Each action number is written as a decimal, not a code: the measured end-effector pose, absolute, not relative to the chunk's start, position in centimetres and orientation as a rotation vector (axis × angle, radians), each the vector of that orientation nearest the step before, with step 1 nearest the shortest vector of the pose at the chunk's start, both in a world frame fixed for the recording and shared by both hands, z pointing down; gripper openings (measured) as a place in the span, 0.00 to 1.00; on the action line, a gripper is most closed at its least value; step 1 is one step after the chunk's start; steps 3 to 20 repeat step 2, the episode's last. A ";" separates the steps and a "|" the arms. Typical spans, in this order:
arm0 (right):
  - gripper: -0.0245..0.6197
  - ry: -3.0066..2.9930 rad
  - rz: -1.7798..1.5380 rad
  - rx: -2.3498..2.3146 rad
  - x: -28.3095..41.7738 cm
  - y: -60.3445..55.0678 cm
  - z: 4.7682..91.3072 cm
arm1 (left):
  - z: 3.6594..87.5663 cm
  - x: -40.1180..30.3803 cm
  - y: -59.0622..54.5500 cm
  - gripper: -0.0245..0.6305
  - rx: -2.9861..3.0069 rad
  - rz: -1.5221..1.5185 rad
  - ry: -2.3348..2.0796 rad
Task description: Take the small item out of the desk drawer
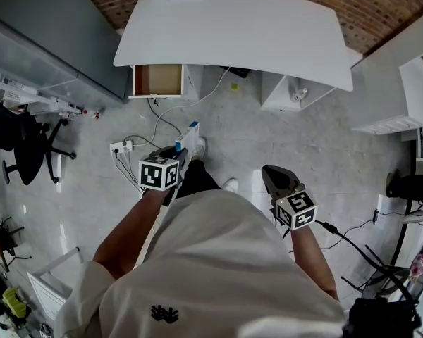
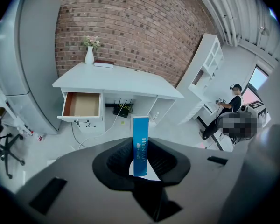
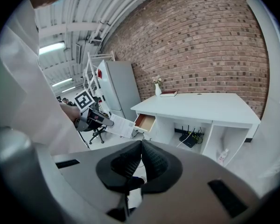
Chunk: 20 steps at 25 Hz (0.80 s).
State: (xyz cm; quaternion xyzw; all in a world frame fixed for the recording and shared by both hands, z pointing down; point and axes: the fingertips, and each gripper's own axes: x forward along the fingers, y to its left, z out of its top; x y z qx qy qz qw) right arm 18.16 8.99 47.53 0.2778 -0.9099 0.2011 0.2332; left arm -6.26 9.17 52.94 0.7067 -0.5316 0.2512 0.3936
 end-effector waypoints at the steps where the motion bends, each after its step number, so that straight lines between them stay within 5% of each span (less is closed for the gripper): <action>1: 0.08 -2.498 0.552 0.763 18.2 8.6 47.5 | 53.0 -6.3 8.7 0.18 1.793 0.636 -1.349; 20: 0.08 -2.497 0.552 0.763 18.2 8.1 47.4 | 53.0 -6.3 8.2 0.18 1.792 0.634 -1.350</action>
